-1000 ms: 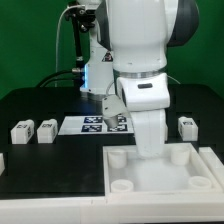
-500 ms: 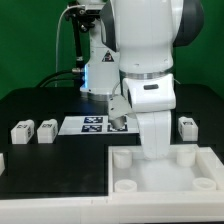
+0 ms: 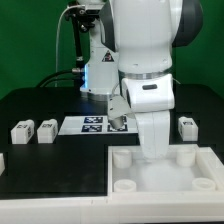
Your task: Assemble one leg
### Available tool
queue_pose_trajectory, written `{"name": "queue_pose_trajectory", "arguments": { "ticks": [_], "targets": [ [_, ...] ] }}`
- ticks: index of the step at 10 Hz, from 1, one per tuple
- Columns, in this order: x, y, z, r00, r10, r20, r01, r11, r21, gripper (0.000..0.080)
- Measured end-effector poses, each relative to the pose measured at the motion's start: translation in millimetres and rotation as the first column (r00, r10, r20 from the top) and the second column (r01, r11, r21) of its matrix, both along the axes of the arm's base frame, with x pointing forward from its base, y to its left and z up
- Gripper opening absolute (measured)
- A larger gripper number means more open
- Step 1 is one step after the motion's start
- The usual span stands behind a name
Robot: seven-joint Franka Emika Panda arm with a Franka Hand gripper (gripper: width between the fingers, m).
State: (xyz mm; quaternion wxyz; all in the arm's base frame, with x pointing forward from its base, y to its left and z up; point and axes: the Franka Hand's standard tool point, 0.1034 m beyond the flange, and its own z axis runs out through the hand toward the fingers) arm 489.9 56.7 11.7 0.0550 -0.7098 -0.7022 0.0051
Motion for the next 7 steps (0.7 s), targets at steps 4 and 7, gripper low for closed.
{"name": "queue_pose_trajectory", "arguments": {
  "ticks": [4, 7],
  "targets": [
    [0.1, -0.6, 0.0, 1.000, -0.001, 0.000, 0.001, 1.000, 0.000, 0.0638],
    [0.1, -1.0, -0.1, 1.000, -0.002, 0.000, 0.002, 1.000, 0.000, 0.0649]
  ]
}}
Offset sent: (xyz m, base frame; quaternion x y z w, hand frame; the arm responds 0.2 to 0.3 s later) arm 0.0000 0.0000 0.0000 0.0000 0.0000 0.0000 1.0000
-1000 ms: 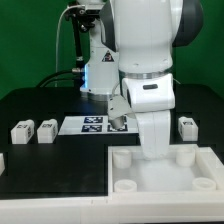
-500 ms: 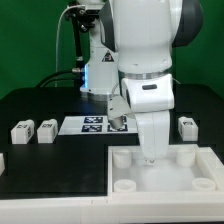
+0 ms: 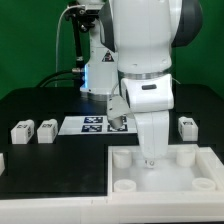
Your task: Assemble one leg
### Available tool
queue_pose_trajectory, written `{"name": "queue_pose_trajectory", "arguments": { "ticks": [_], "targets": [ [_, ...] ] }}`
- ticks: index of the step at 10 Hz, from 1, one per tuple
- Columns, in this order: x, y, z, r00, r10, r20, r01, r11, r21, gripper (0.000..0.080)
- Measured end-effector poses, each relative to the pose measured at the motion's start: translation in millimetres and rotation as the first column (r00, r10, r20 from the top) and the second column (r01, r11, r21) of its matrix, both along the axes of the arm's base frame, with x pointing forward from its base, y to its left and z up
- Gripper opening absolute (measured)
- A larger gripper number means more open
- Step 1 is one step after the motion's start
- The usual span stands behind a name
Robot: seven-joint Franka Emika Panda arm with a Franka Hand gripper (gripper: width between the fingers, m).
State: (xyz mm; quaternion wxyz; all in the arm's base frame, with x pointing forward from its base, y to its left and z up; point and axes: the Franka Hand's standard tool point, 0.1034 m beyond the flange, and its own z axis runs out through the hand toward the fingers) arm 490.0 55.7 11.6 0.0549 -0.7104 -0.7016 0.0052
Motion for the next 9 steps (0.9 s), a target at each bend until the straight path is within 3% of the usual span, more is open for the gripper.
{"name": "queue_pose_trajectory", "arguments": {
  "ticks": [1, 2, 3, 5, 7, 9],
  "targets": [
    [-0.3, 0.2, 1.9, 1.000, -0.013, 0.002, 0.013, 1.000, -0.002, 0.0649],
    [-4.0, 0.4, 12.7, 0.999, -0.040, 0.013, 0.040, 0.999, -0.010, 0.0649],
    [-9.8, 4.4, 32.9, 0.996, -0.089, 0.031, 0.090, 0.996, -0.023, 0.0649],
    [-22.0, 25.7, 59.3, 0.972, -0.231, 0.050, 0.233, 0.972, -0.038, 0.0649],
    [-28.9, 47.9, 67.2, 0.878, -0.477, 0.051, 0.479, 0.877, -0.048, 0.0649],
    [-30.3, 52.4, 66.4, 0.758, -0.651, 0.045, 0.652, 0.756, -0.057, 0.0649]
  ]
}}
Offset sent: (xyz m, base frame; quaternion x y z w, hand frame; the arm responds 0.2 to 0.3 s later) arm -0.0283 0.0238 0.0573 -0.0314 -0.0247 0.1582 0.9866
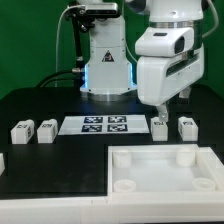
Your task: Assemble one leg
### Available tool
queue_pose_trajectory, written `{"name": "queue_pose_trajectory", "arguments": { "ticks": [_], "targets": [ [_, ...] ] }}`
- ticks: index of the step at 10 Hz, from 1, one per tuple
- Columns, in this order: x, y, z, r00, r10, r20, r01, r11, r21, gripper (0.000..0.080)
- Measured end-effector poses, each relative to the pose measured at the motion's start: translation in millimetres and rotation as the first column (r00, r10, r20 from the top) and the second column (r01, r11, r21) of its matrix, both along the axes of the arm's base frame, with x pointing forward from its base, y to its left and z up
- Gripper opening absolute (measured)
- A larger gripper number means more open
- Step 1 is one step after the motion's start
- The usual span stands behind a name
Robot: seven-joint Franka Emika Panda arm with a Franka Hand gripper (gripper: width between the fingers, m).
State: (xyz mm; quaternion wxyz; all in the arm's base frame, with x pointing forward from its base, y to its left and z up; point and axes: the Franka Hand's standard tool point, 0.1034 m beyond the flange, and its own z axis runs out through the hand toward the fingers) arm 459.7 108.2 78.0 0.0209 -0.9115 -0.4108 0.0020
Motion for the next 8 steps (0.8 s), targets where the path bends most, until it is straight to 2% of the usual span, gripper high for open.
{"name": "queue_pose_trajectory", "arguments": {
  "ticks": [2, 4, 6, 7, 8],
  "targets": [
    [-1.9, 2.5, -1.9, 0.964, -0.263, -0.018, 0.264, 0.965, 0.001, 0.0649],
    [-12.9, 18.9, -6.7, 0.852, -0.521, -0.039, 0.522, 0.853, -0.005, 0.0649],
    [-34.3, 35.7, -16.8, 0.736, -0.676, -0.051, 0.676, 0.737, -0.010, 0.0649],
    [-39.5, 38.8, -20.9, 0.740, -0.671, -0.042, 0.672, 0.741, 0.007, 0.0649],
    [-41.6, 37.1, -21.3, 0.745, -0.665, -0.062, 0.665, 0.747, -0.019, 0.0649]
  ]
}}
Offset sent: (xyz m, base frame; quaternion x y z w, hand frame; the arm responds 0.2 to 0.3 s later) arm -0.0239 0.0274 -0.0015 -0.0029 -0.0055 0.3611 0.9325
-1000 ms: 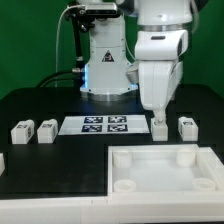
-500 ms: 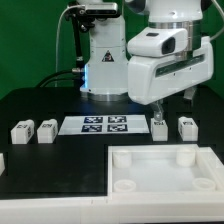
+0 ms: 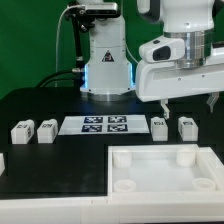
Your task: Assemble one leg
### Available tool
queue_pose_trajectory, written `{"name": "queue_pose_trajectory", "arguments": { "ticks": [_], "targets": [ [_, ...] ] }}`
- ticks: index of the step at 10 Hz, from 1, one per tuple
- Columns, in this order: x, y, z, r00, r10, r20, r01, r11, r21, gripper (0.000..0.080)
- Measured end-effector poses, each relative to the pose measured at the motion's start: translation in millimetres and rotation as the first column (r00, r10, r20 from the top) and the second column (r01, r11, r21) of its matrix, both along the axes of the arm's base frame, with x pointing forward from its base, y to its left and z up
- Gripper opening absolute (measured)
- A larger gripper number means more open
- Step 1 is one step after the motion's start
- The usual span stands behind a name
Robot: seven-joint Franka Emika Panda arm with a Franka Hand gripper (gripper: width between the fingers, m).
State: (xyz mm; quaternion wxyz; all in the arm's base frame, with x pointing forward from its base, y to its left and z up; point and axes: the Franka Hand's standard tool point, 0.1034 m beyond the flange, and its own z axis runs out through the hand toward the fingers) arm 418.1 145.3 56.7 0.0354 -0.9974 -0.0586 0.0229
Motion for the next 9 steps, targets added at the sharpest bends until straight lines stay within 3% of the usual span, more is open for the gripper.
{"name": "queue_pose_trajectory", "arguments": {
  "ticks": [2, 3, 5, 9],
  "targets": [
    [0.2, 0.4, 0.0, 1.000, 0.001, -0.004, -0.001, 1.000, 0.000, 0.0649],
    [-8.8, -3.2, -0.1, 0.992, 0.016, -0.124, -0.020, 0.999, -0.027, 0.0649],
    [-15.7, 4.6, 1.2, 0.943, -0.012, -0.333, -0.015, 0.997, -0.076, 0.0649],
    [-20.4, 10.8, -12.3, 0.781, -0.017, -0.624, -0.063, 0.992, -0.105, 0.0649]
  ]
}}
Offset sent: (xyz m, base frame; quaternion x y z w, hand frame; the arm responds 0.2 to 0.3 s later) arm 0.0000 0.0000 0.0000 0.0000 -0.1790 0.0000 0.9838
